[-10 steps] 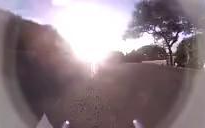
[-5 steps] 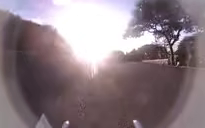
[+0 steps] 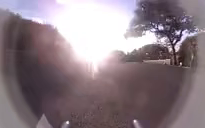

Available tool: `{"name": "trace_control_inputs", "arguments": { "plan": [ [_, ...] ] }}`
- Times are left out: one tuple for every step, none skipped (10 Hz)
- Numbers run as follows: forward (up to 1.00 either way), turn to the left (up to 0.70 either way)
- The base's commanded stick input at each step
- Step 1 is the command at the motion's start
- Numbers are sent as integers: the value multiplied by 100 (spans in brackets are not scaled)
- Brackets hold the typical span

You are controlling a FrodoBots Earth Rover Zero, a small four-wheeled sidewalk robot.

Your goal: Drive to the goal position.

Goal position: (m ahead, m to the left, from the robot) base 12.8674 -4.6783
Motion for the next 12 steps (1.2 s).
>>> {"name": "trace_control_inputs", "arguments": {
  "plan": [
    [50, 0],
    [50, 0],
    [50, 0],
    [50, 0],
    [50, 0],
    [50, 0],
    [50, 0],
    [50, 0],
    [50, 0],
    [50, -40],
    [50, -49],
    [50, -1]
  ]
}}
